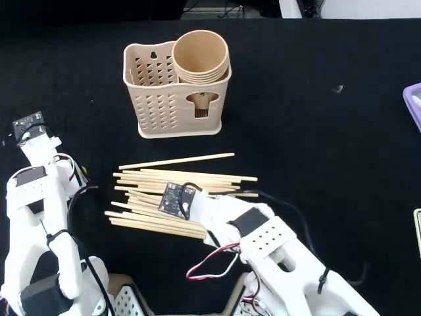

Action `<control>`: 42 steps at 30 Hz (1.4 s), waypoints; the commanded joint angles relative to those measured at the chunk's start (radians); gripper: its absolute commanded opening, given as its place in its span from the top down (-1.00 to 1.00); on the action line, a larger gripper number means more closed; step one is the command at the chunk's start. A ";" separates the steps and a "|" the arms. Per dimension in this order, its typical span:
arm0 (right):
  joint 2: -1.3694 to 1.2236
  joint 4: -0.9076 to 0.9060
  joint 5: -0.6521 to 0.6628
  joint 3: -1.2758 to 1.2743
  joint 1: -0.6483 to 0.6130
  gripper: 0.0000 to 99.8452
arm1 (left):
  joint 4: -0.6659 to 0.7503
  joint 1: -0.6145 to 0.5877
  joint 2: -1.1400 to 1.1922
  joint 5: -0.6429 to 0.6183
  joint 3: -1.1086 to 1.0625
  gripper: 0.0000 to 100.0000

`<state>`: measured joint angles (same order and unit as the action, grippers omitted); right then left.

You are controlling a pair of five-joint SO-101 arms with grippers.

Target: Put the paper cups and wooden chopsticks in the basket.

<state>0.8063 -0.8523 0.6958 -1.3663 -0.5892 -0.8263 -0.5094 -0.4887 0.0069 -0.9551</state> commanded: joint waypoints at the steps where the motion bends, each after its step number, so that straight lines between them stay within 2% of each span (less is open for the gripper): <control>1: 0.022 0.017 -0.008 -0.005 -0.018 0.65 | 0.014 -0.004 -0.011 -0.012 0.004 0.62; 7: 0.022 0.011 -0.008 -0.005 -0.018 0.65 | 0.014 -0.004 -0.009 -0.012 0.004 0.62; 13: 0.022 0.009 -0.008 -0.010 -0.017 0.98 | 0.014 -0.004 -0.009 -0.012 0.004 0.62; 19: 0.028 -0.020 -0.012 0.048 -0.014 0.98 | 0.014 -0.004 -0.009 -0.012 0.004 0.62; 26: 0.031 -0.281 -0.009 0.259 -0.014 0.98 | 0.014 -0.004 -0.008 -0.012 0.004 0.62; 30: 0.031 -0.370 -0.009 0.358 -0.012 0.98 | 0.014 -0.004 -0.009 -0.012 0.004 0.62; 42: 0.033 -0.413 -0.014 0.573 0.140 0.98 | 0.015 -0.004 -0.011 -0.012 0.004 0.62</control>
<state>0.8109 -1.2405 0.6912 -0.8800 -0.4772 -0.8263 -0.5094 -0.4887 0.0069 -0.9551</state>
